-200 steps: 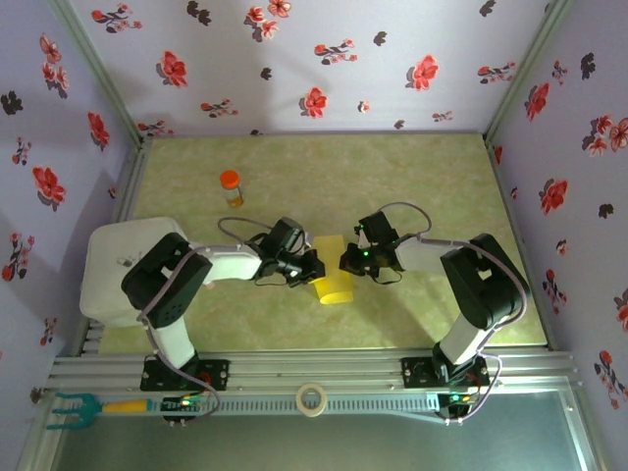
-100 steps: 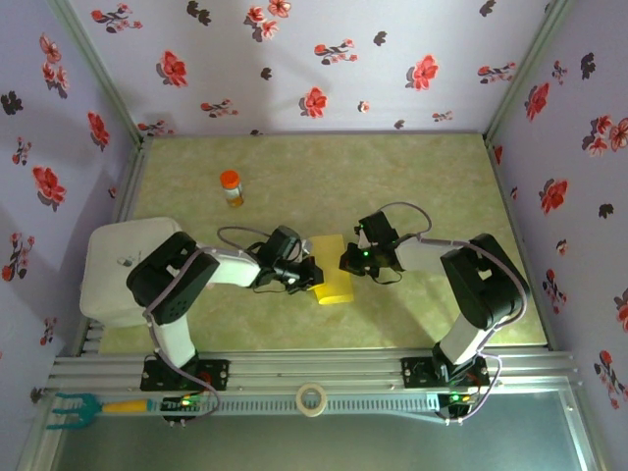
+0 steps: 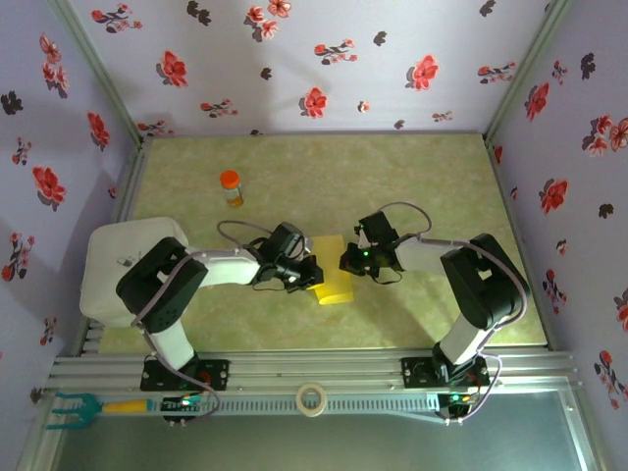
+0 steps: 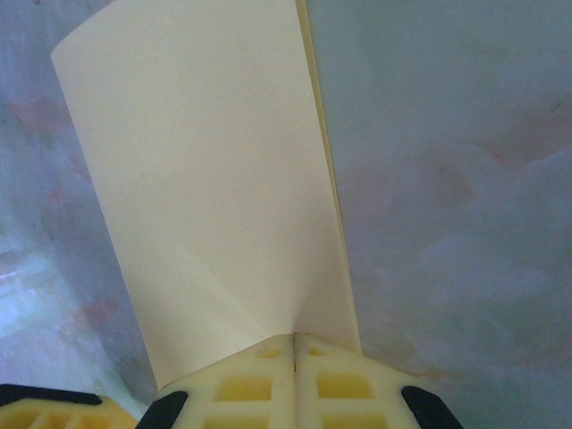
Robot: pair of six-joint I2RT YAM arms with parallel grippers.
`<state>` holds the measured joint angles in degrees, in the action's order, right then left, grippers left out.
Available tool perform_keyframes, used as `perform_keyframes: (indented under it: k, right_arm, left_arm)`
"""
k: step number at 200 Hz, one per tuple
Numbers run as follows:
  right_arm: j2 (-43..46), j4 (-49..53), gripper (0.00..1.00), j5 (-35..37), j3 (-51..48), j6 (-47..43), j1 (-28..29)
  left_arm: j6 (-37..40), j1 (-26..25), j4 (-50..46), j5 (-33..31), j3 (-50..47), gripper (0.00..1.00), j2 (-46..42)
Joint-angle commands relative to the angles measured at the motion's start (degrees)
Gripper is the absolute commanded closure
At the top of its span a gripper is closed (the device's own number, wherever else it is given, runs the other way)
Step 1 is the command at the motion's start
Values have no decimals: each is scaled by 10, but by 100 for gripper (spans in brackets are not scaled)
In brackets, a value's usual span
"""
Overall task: Fold a paper plane with a square sheet of paper (pick it up from the middle)
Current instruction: First fold the square sheet of paper in half at the center of the table.
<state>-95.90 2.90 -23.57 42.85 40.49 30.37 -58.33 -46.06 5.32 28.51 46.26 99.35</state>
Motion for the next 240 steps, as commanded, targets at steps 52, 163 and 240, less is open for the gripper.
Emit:
perform_keyframes:
  k: [52,163,240]
  right_arm:
    - [-33,92,100,65,-26,-11,-6]
    - [-32,92,100,65,-27,-11,-7]
    - [-35,89,100,62,-28,-10,-7]
  left_arm:
    - [-8,-12,26,1,-27,100,18]
    - [31,-16,-53,-30,-46,100,-36]
    - [-21,-34,72,2,-52,100,-10]
